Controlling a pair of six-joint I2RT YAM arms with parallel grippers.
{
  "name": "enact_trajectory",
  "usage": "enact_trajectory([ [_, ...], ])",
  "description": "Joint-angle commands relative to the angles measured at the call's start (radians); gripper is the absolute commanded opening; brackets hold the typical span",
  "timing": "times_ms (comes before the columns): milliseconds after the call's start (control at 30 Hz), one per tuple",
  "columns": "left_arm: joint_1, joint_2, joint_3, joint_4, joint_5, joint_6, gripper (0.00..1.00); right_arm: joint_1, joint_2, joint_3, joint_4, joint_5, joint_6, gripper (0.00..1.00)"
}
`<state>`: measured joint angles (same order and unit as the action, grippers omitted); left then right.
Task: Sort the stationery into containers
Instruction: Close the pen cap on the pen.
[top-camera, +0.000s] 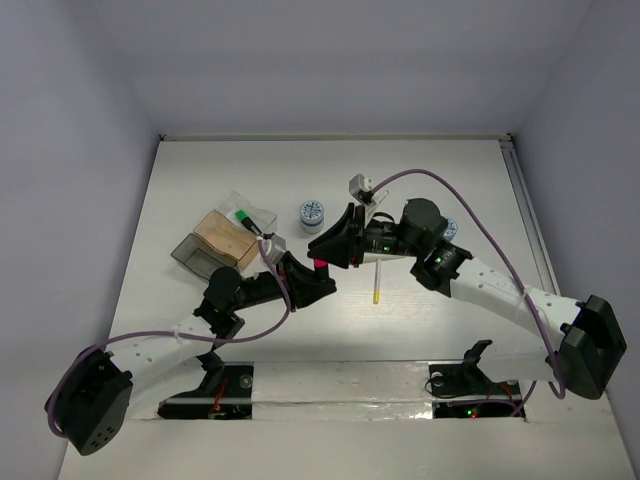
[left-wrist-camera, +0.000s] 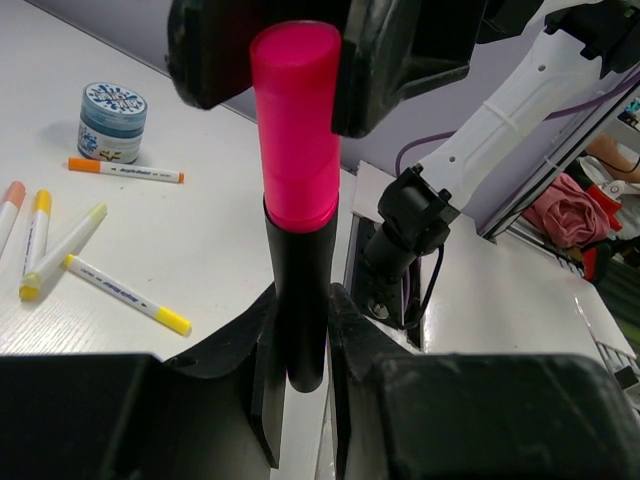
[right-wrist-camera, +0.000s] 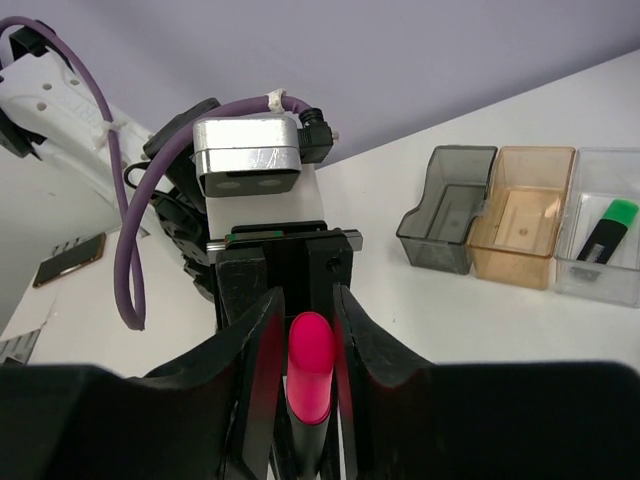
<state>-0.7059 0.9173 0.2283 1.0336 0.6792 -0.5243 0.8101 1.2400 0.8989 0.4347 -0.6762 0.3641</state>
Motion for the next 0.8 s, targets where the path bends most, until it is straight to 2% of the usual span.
enact_trajectory([
  [0, -0.001, -0.028, 0.019, 0.040, 0.000, 0.015, 0.00, 0.000, 0.010, 0.026, 0.049, 0.000, 0.010, 0.33],
  [67, -0.001, -0.029, 0.022, 0.034, -0.003, 0.020, 0.00, 0.000, 0.013, 0.023, 0.050, -0.002, 0.015, 0.28],
  [100, -0.001, -0.031, 0.022, 0.033, -0.003, 0.021, 0.00, 0.000, 0.013, 0.018, 0.059, 0.001, 0.018, 0.21],
  [267, -0.001, -0.038, 0.029, 0.019, -0.018, 0.027, 0.00, 0.000, 0.013, 0.017, 0.039, -0.010, 0.022, 0.22],
  [300, -0.001, -0.040, 0.031, 0.017, -0.020, 0.029, 0.00, 0.000, 0.012, 0.015, 0.039, -0.011, 0.022, 0.17],
  [333, -0.001, -0.040, 0.035, 0.016, -0.021, 0.030, 0.00, 0.000, 0.009, 0.008, 0.039, -0.014, 0.025, 0.00],
  [533, -0.001, -0.060, 0.071, 0.005, -0.049, 0.030, 0.00, 0.000, -0.007, -0.037, 0.061, -0.029, 0.048, 0.00],
  [767, -0.001, -0.087, 0.164, -0.006, -0.082, 0.030, 0.00, 0.012, -0.024, -0.173, 0.185, -0.054, 0.061, 0.00],
])
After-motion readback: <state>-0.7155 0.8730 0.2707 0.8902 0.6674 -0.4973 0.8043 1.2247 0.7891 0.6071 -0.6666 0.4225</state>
